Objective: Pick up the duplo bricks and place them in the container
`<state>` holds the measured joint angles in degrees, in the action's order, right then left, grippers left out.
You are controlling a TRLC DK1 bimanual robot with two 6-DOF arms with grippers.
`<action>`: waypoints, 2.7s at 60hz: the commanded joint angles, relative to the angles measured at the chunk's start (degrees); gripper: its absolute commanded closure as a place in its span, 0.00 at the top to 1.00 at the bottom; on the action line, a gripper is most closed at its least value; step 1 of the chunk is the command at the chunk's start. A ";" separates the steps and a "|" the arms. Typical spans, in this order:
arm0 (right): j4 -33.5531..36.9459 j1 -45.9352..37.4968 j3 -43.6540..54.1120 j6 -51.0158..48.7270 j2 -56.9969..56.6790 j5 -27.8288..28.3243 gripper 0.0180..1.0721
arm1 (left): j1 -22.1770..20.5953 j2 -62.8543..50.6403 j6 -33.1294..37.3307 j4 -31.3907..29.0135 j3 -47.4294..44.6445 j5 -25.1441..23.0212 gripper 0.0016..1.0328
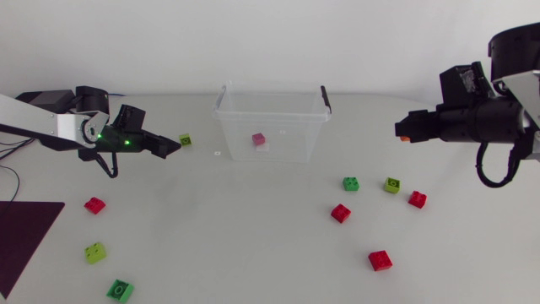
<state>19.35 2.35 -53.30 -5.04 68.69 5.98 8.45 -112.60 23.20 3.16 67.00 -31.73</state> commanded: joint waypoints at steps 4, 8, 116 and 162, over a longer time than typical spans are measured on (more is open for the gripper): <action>0.86 3.63 -3.74 2.23 2.24 -0.62 0.20 | 0.60 -4.47 2.55 2.20 4.10 -2.20 0.92; 0.86 4.95 -4.62 2.58 2.59 -0.62 0.20 | 0.52 -5.70 2.99 2.20 5.07 -2.55 0.92; -8.02 18.83 -24.49 5.13 22.81 -3.87 0.21 | -0.45 -24.86 10.64 7.21 21.06 -4.93 0.32; -7.66 19.10 -23.17 4.42 21.67 -3.96 0.21 | -2.30 -22.23 11.60 8.97 16.32 -4.13 0.83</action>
<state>11.77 21.06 -76.53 -1.48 90.39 2.48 6.96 -132.27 34.52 11.97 81.28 -36.29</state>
